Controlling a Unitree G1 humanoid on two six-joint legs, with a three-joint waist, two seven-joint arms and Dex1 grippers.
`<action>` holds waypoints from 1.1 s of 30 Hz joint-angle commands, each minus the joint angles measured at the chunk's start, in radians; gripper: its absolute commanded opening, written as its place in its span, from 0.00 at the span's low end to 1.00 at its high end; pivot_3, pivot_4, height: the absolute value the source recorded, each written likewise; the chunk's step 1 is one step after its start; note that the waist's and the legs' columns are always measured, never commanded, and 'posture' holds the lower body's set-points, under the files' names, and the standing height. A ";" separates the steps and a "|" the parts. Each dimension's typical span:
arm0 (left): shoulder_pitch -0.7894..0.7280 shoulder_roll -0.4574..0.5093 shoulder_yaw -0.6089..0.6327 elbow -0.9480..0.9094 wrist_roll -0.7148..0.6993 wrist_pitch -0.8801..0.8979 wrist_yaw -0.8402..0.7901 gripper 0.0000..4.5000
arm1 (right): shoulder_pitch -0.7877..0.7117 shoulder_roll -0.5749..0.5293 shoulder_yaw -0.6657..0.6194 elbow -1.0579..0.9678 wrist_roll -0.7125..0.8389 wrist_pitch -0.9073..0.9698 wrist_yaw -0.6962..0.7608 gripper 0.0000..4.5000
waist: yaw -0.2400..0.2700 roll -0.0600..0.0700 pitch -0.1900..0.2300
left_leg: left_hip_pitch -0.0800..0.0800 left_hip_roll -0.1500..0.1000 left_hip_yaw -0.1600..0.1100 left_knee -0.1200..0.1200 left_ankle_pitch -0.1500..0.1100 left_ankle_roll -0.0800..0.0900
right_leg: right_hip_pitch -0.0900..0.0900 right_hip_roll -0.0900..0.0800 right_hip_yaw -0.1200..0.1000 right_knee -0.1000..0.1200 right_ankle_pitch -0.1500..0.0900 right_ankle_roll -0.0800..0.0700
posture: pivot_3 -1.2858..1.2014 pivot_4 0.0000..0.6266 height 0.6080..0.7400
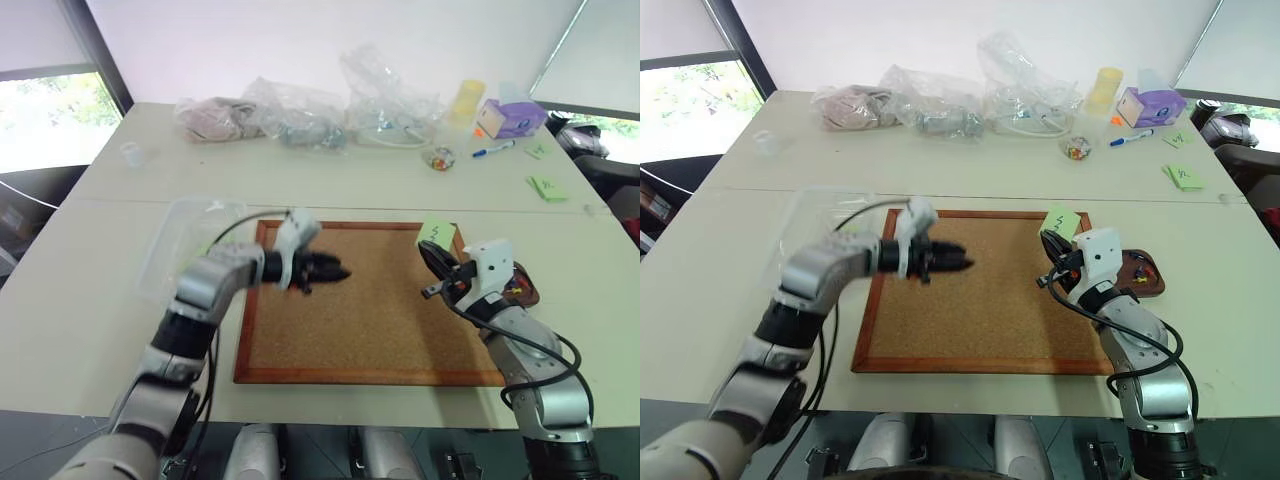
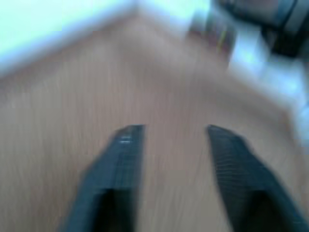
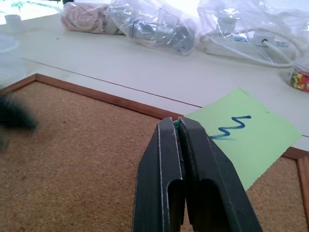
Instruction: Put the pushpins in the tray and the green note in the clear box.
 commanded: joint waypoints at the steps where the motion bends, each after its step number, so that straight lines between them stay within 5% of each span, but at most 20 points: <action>1: -0.085 -0.068 0.141 0.089 -0.148 0.133 0.060 0.97 | -0.022 -0.038 -0.018 -0.085 0.018 0.015 0.019 0.00 | -0.002 0.001 0.000 | 0.000 0.000 0.000 0.000 0.000 0.000 | 0.000 0.000 0.000 0.000 0.001 0.001 | 0.52 0.24 0.98; 6: -0.247 -0.184 0.206 0.379 -0.162 0.186 0.169 0.99 | -0.038 -0.092 -0.006 -0.165 0.026 0.063 0.051 0.00 | 0.002 0.000 0.000 | 0.001 -0.001 -0.001 -0.002 0.000 0.000 | 0.000 0.001 0.000 -0.001 0.001 0.003 | 0.52 0.24 0.98; 18: -0.418 -0.292 0.164 0.783 -0.090 -0.078 0.050 0.99 | -0.046 -0.103 0.046 -0.284 0.014 0.146 0.020 0.00 | 0.001 -0.001 0.001 | 0.000 -0.002 -0.001 -0.002 0.000 0.000 | 0.000 0.000 0.000 -0.004 0.000 0.000 | 0.52 0.24 0.98; 27: -0.453 -0.301 0.140 0.874 -0.030 -0.136 0.012 0.07 | -0.034 -0.109 0.048 -0.314 0.007 0.160 0.008 0.00 | 0.001 -0.001 0.001 | 0.000 -0.002 -0.001 -0.002 0.000 0.000 | 0.000 0.000 0.000 -0.004 0.000 0.000 | 0.52 0.24 0.98; 33: -0.440 -0.292 0.097 0.906 0.054 -0.203 -0.006 0.02 | -0.035 -0.114 0.053 -0.314 -0.012 0.148 0.011 0.00 | 0.002 -0.001 0.001 | -0.001 -0.002 -0.001 -0.002 0.000 0.000 | 0.000 0.000 0.000 -0.004 0.000 0.000 | 0.52 0.24 0.98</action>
